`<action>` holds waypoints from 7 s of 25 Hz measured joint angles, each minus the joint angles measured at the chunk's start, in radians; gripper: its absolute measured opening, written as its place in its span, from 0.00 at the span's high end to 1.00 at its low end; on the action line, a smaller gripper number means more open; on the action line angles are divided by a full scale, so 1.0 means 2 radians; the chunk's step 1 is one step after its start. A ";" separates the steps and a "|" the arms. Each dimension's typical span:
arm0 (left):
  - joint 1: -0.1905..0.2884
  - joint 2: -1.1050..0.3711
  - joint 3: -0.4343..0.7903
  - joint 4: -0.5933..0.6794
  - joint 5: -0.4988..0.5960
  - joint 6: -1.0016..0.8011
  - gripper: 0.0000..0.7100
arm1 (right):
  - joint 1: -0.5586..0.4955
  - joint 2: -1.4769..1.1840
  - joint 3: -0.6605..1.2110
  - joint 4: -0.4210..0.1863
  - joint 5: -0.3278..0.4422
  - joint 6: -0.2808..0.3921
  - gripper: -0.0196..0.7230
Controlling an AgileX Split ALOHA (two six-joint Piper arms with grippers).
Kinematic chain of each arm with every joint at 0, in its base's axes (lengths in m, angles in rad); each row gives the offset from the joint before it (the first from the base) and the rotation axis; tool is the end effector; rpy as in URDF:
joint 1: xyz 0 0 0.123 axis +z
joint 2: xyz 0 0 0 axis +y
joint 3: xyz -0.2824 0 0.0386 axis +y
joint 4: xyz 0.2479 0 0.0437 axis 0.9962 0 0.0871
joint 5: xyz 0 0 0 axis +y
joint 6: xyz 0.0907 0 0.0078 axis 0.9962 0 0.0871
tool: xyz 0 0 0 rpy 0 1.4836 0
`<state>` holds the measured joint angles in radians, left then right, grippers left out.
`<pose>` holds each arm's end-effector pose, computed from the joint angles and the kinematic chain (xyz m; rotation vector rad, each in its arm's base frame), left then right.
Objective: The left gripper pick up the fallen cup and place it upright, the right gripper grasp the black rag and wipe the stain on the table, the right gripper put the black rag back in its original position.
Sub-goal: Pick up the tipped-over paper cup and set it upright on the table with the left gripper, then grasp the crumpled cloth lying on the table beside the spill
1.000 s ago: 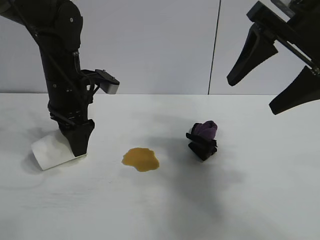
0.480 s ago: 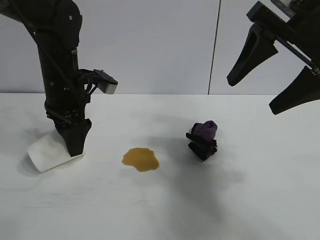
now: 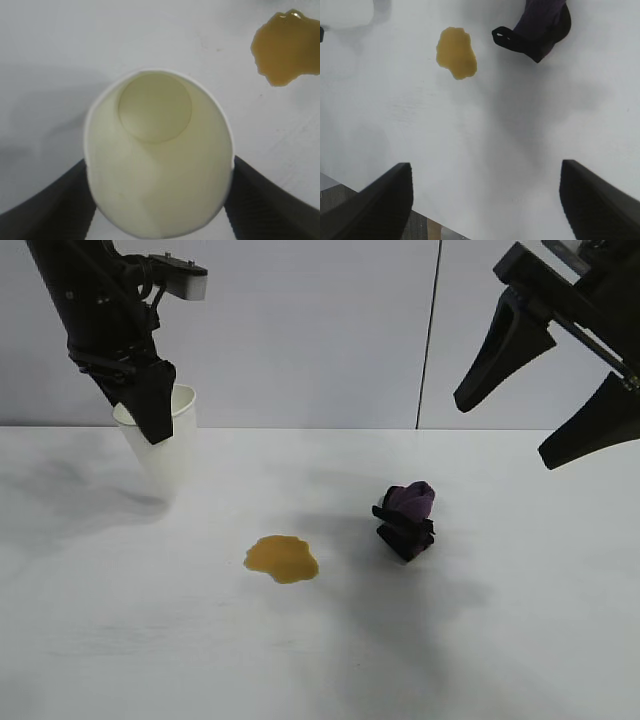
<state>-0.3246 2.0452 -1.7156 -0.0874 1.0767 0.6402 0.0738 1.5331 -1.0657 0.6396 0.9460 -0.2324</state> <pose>0.4097 -0.1453 0.2298 1.2953 2.5720 -0.0597 0.2922 0.0658 0.2592 0.0172 2.7613 0.7682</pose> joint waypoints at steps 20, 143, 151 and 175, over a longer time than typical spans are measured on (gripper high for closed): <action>0.092 -0.001 0.058 -0.026 -0.020 -0.001 0.30 | 0.000 0.000 0.000 -0.001 -0.008 0.000 0.22; 0.098 -1.031 0.615 0.019 0.029 -0.263 0.07 | 0.000 0.001 -0.014 -0.055 -0.012 -0.002 0.22; 0.098 -1.031 0.615 0.019 0.028 -0.263 0.07 | 0.000 0.065 -0.115 -0.148 0.024 0.097 0.22; 0.098 -1.031 0.615 0.019 0.027 -0.263 0.07 | 0.086 0.298 -0.208 -0.154 -0.083 0.161 0.31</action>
<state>-0.1277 -0.0173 -0.4851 -0.0495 1.1299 0.1139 0.2461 2.1298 -1.4813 0.3318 0.7805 0.0903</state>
